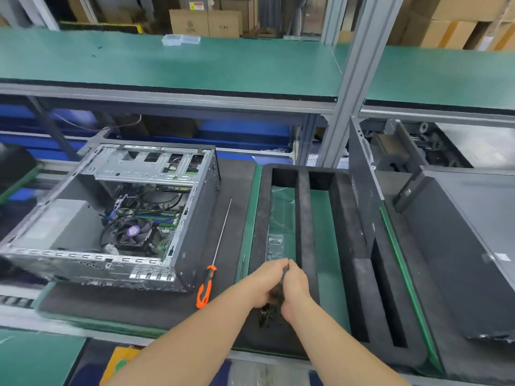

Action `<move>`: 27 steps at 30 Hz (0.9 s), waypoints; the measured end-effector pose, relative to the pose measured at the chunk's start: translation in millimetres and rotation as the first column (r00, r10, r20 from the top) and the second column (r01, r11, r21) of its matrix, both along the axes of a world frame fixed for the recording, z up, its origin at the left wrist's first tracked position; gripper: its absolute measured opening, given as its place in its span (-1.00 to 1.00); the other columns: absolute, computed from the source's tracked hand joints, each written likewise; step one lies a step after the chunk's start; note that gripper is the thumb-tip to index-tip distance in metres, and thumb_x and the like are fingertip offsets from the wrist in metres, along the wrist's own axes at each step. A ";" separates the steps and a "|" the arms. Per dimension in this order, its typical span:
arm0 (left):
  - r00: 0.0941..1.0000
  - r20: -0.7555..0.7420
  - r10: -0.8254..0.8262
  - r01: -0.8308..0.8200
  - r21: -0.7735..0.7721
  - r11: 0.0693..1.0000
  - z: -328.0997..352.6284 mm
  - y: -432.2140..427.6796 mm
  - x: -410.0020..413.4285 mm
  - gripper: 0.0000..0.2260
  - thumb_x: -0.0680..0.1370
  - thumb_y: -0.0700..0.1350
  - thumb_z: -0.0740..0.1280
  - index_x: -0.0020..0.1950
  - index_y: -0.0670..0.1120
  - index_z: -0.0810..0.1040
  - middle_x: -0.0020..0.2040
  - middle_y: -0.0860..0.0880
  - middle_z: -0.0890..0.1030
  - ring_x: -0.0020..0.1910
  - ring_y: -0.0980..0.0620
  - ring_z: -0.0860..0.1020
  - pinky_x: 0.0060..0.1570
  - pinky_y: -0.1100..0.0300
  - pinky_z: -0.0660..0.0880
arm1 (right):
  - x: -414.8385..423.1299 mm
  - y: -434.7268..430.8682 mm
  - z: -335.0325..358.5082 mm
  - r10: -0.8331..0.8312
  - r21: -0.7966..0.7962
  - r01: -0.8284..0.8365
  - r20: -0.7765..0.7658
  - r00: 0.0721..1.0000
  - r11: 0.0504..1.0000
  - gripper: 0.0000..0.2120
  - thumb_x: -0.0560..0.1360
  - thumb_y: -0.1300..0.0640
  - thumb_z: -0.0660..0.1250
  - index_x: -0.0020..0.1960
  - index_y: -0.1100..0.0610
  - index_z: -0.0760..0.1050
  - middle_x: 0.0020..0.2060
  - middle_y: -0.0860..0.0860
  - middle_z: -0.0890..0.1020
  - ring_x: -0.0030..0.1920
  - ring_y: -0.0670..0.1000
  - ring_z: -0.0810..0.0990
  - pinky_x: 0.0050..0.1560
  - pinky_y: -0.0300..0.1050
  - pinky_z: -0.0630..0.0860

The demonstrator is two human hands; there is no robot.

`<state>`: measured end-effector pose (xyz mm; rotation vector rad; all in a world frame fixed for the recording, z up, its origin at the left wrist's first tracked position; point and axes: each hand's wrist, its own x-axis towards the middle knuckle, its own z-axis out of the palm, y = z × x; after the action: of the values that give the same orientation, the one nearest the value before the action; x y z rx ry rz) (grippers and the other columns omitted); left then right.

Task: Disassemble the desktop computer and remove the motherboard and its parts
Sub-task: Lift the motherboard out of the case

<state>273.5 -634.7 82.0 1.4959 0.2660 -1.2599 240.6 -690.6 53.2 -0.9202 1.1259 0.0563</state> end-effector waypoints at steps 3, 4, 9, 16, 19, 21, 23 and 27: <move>0.925 0.379 -0.029 0.044 -0.032 0.999 41.7 14.6 16.4 -0.74 0.68 -0.02 0.12 0.10 -0.10 0.57 0.01 -0.03 0.56 -0.06 0.00 0.49 -0.07 0.11 0.38 | 22.3 7.4 44.1 0.079 -0.216 -0.051 0.123 0.989 0.975 -0.83 0.64 0.03 0.13 -0.04 0.02 0.45 -0.13 -0.06 0.55 -0.04 0.04 0.53 -0.10 -0.04 0.48; 0.850 0.526 -0.026 0.040 -0.015 0.999 59.4 25.5 25.6 -0.72 0.68 -0.06 0.15 0.14 -0.14 0.61 0.09 0.00 0.62 0.00 0.02 0.55 -0.02 0.12 0.46 | 31.3 14.0 62.0 0.107 -0.308 -0.049 0.173 0.979 0.950 -0.85 0.63 0.05 0.15 -0.02 0.02 0.48 -0.13 -0.08 0.57 -0.03 0.03 0.56 -0.10 -0.05 0.48; 0.496 0.867 0.046 -0.053 -0.023 0.998 143.6 126.7 82.7 -0.79 0.63 -0.19 0.29 0.13 -0.04 0.70 -0.03 0.07 0.74 -0.02 0.09 0.70 -0.05 0.23 0.61 | 78.7 71.9 145.6 0.366 -0.643 -0.005 0.429 0.826 0.765 -0.85 0.62 0.07 0.28 0.05 -0.04 0.63 -0.07 -0.17 0.68 0.00 -0.15 0.64 -0.01 -0.17 0.51; 0.306 0.913 -0.269 -0.261 0.352 0.899 163.6 303.8 173.2 -0.75 0.53 -0.26 0.29 -0.17 0.05 0.66 -0.22 0.04 0.72 -0.18 0.04 0.67 -0.07 0.14 0.56 | 144.7 170.5 170.3 0.863 -0.946 -0.317 -0.106 0.494 0.065 -0.90 0.51 0.10 0.37 0.00 -0.03 0.63 -0.14 -0.13 0.68 -0.10 -0.05 0.64 -0.02 -0.11 0.59; 0.256 0.829 -0.498 -0.203 0.549 0.811 146.6 350.6 206.5 -0.75 0.53 -0.23 0.30 -0.18 0.11 0.63 -0.17 0.07 0.70 -0.19 0.11 0.61 -0.09 0.13 0.57 | 176.9 205.8 148.6 0.815 -0.787 -0.526 -0.513 0.268 -0.322 -0.66 0.49 -0.02 0.43 0.23 0.05 0.57 0.12 0.02 0.64 0.05 0.08 0.61 0.09 0.00 0.61; 0.235 0.770 -0.593 -0.131 0.630 0.765 130.2 366.2 225.6 -0.76 0.55 -0.20 0.28 -0.10 0.13 0.64 -0.12 0.08 0.70 -0.19 0.11 0.61 -0.09 0.13 0.59 | 194.1 221.6 127.3 0.682 -0.600 -0.576 -0.725 0.098 -0.555 -0.26 0.42 -0.23 0.49 0.47 0.09 0.37 0.38 0.12 0.46 0.28 0.17 0.51 0.24 0.09 0.56; 0.228 0.729 -0.646 -0.081 0.675 0.733 113.7 373.2 241.7 -0.76 0.56 -0.17 0.25 0.00 0.10 0.67 -0.03 0.02 0.70 -0.12 0.03 0.64 -0.06 0.14 0.58 | 203.0 233.3 107.4 0.566 -0.463 -0.571 -0.824 -0.004 -0.678 0.10 0.35 -0.33 0.53 0.64 0.11 0.08 0.56 0.14 0.22 0.51 0.24 0.30 0.39 0.21 0.45; 0.239 0.688 -0.685 -0.092 0.718 0.690 84.6 379.9 262.3 -0.73 0.54 -0.08 0.20 0.07 0.13 0.66 0.06 0.01 0.69 -0.02 -0.11 0.65 0.03 0.03 0.61 | 212.4 255.9 78.4 0.542 -0.433 -0.599 -0.840 -0.002 -0.674 0.10 0.31 -0.25 0.60 0.59 0.15 0.08 0.42 0.16 0.40 0.38 0.25 0.42 0.26 0.19 0.53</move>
<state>535.8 -254.8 166.6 2.8019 -0.5606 -0.2586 453.0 -434.7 131.6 -2.9850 -0.1757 0.7746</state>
